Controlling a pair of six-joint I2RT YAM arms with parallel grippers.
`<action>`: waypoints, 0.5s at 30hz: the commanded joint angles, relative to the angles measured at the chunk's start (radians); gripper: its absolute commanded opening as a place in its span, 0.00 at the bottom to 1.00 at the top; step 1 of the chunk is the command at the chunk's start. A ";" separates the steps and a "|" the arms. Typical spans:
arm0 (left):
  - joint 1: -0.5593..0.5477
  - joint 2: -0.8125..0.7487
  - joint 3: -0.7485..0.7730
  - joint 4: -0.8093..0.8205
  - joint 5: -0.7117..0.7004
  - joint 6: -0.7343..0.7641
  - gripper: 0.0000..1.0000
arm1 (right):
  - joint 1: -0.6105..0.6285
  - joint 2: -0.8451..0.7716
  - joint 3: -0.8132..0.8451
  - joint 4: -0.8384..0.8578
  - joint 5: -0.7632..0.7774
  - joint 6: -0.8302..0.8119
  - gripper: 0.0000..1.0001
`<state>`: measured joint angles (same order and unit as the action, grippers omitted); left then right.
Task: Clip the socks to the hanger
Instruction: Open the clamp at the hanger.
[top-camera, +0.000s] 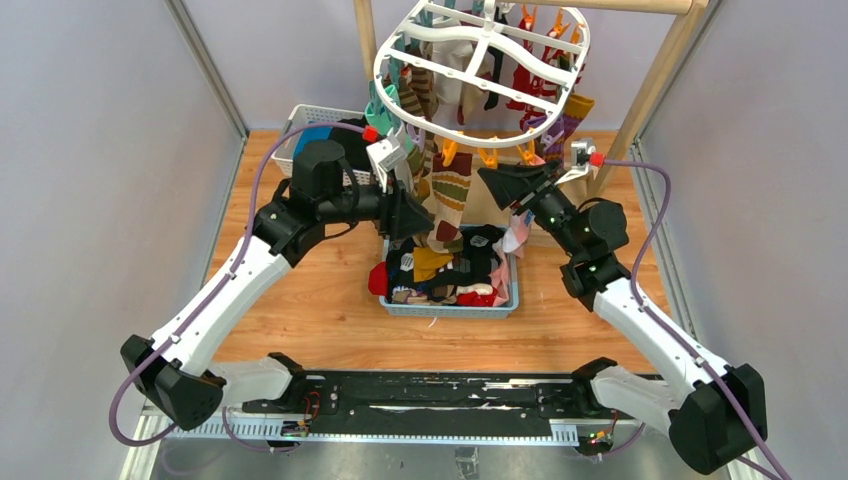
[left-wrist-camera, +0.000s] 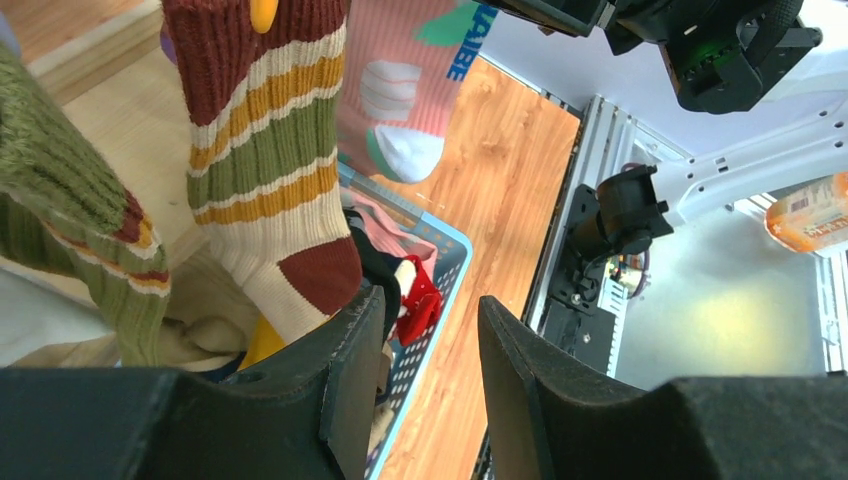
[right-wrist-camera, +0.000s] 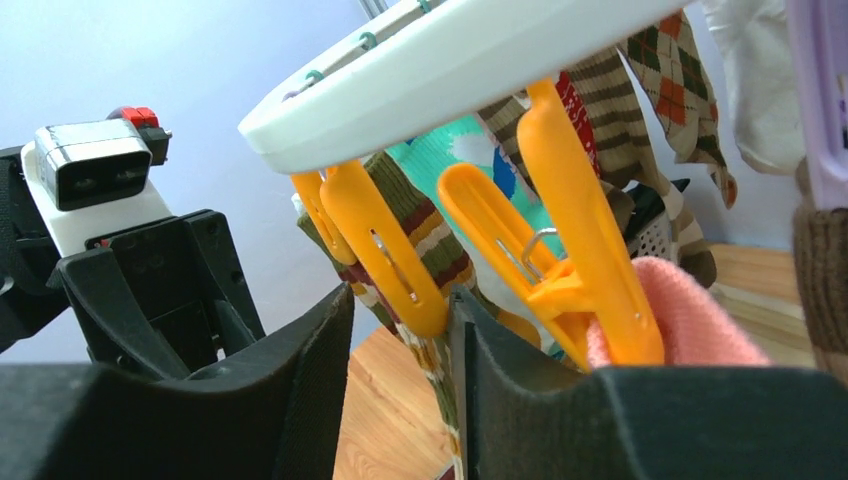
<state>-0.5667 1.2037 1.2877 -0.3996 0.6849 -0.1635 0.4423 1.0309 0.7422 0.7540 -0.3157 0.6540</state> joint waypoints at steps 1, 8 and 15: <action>-0.006 -0.030 -0.006 0.018 -0.008 0.022 0.44 | -0.013 -0.002 0.034 0.066 -0.023 -0.013 0.35; -0.006 -0.031 0.006 0.074 -0.036 -0.053 0.44 | -0.010 -0.010 0.027 0.067 -0.043 -0.008 0.08; -0.006 -0.019 0.055 0.125 -0.097 -0.177 0.49 | 0.064 -0.009 0.050 0.026 0.019 -0.070 0.00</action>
<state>-0.5671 1.1923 1.2942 -0.3397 0.6308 -0.2501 0.4572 1.0313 0.7456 0.7872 -0.3393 0.6415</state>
